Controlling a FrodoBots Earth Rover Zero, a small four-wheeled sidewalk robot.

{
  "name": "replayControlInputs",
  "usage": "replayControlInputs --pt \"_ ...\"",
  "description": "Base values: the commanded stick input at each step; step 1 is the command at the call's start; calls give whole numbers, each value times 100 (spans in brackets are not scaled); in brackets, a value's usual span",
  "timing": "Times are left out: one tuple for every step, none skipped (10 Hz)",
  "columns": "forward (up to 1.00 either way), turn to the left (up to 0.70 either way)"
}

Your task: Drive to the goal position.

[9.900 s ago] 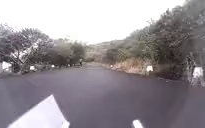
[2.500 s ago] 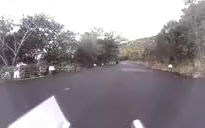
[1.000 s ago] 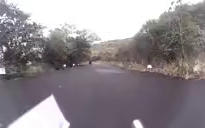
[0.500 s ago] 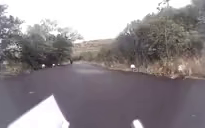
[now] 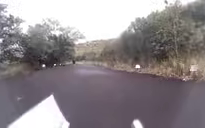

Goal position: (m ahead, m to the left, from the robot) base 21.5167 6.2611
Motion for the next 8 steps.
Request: replayControlInputs --pt "100 0" --pt "100 0" --pt "100 0" --pt "100 0" --pt "100 0" --pt "100 0" --pt "100 0" --pt "100 0"
